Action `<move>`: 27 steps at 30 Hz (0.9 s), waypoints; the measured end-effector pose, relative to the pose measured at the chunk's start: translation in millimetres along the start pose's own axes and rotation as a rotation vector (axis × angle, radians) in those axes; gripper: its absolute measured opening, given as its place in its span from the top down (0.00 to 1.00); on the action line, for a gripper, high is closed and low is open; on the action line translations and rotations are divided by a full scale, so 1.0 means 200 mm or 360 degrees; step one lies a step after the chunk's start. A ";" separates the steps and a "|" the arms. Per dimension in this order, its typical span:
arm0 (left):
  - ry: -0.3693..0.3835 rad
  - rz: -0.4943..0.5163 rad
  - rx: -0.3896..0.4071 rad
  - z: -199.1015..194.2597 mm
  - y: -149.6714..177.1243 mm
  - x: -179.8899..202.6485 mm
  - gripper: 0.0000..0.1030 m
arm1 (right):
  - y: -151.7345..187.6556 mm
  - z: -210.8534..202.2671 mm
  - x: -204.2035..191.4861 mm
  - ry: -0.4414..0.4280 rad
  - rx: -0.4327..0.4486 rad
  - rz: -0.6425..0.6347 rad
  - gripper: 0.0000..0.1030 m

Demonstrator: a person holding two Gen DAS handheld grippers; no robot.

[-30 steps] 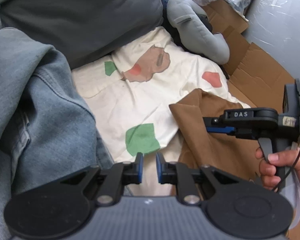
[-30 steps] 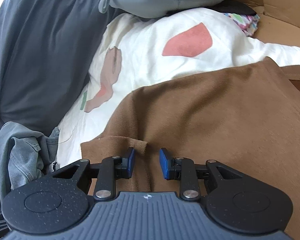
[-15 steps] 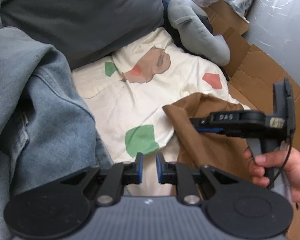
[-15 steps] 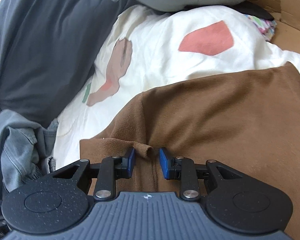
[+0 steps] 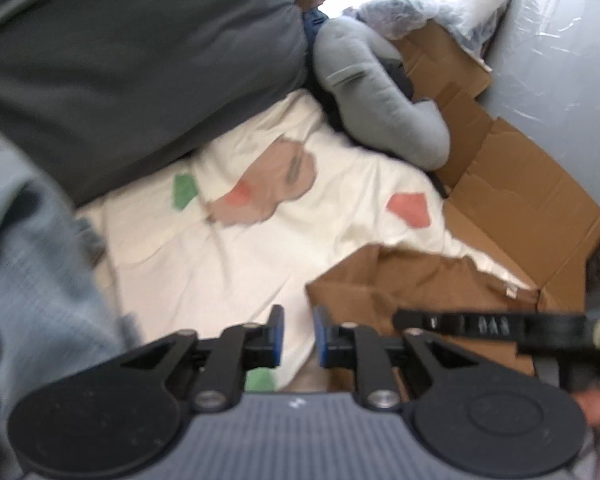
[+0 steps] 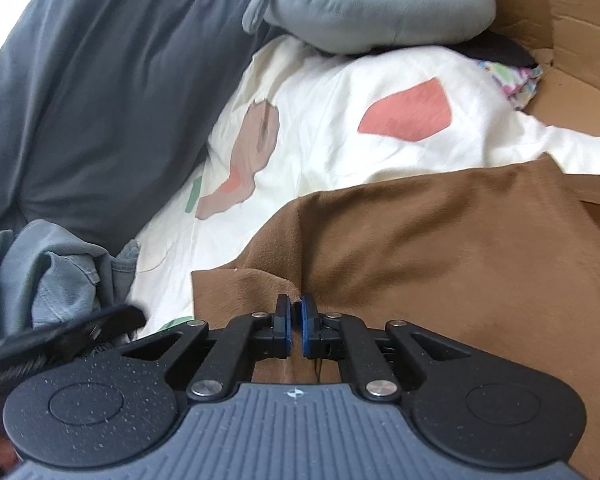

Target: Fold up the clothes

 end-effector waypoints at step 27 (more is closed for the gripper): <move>0.0226 0.0034 -0.0269 0.60 -0.26 0.20 0.73 | 0.05 -0.38 0.24 0.0062 0.0062 0.0039 0.98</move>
Point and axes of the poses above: each gripper's, at about its wrist camera, not at the fingertips, and z roughly the way its jaws point, x to its right, y to its underside, the point moved 6 cm from there along z, roughly the way its jaws point, and after that the axes turned 14 degrees about z, right-handed, at the moved point
